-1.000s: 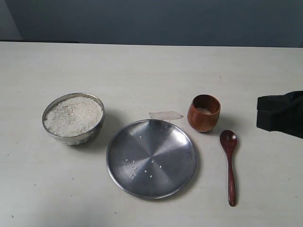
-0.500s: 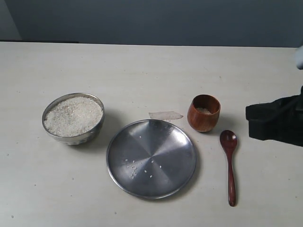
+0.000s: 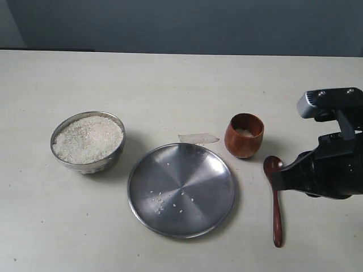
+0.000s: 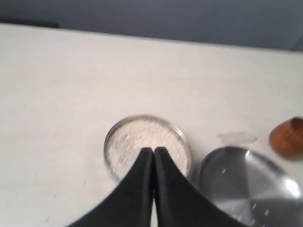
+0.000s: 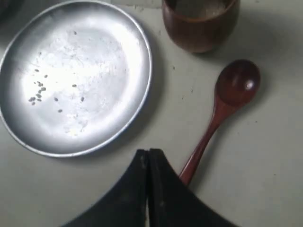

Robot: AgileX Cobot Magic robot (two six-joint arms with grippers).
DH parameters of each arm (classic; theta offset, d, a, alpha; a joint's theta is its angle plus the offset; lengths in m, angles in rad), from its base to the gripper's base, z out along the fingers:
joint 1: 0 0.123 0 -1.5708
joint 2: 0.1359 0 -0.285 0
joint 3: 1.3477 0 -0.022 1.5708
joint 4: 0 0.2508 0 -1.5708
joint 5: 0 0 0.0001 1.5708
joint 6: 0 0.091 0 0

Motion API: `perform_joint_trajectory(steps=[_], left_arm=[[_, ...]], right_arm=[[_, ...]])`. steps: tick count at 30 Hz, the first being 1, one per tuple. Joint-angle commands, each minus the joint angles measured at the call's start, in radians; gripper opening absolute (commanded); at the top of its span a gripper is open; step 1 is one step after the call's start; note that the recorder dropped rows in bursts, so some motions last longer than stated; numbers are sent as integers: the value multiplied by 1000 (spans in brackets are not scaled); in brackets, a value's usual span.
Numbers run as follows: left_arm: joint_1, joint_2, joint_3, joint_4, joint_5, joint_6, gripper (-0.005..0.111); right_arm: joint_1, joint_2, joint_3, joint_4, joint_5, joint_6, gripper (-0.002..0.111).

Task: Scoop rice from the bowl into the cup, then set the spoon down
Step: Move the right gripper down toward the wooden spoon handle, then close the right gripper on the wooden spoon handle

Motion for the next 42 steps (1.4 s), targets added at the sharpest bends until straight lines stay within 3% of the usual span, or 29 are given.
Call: perform_joint_trajectory(steps=[1,6,16,32,42], left_arm=[[-9,149,-33,149,158,-1,0],[-9,235,-30,180,205,-1,0],[-9,236,-30,199,180,-1,0],[-9,236,-30,199,180,-1,0],[-9,236,-30,199,180,-1,0]], right_arm=[[2,40,-5,-28,29,-9,-1],[0,71,33,-44,-14,31,-1],[0,168,114,-54,-79,101,-1],[0,358,114,289,-180,-300,-1],[0,435,114,312,-235,-326,-1]])
